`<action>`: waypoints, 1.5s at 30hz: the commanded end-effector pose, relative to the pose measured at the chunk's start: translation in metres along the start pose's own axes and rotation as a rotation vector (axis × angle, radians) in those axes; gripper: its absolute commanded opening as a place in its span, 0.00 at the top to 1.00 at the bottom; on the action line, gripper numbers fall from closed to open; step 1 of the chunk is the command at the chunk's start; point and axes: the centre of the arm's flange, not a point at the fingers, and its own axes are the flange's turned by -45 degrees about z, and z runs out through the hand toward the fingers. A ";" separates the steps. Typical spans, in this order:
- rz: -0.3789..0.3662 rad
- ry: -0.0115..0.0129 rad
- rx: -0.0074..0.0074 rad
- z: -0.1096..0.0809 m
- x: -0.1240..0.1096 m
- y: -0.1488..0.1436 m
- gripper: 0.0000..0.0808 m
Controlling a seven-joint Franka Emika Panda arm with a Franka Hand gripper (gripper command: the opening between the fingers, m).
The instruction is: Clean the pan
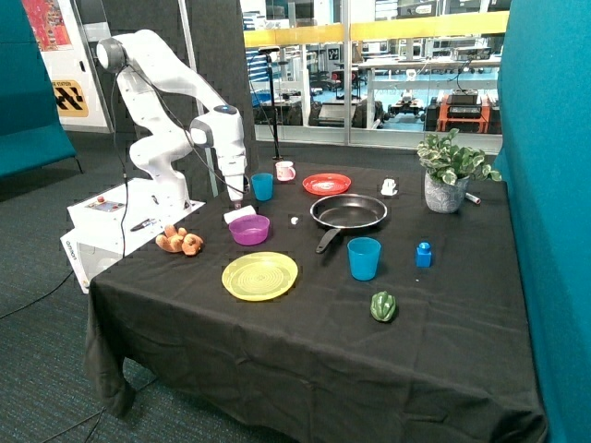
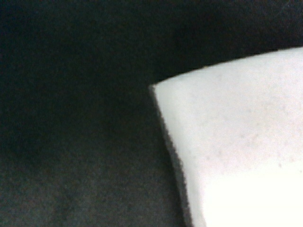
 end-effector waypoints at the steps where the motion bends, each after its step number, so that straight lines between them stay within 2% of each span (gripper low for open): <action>1: 0.002 -0.0033 0.0017 0.006 0.005 0.001 0.07; 17: 0.037 -0.0034 0.0016 0.026 -0.002 0.004 0.06; 45: 0.030 -0.0034 0.0016 0.037 0.002 0.006 0.09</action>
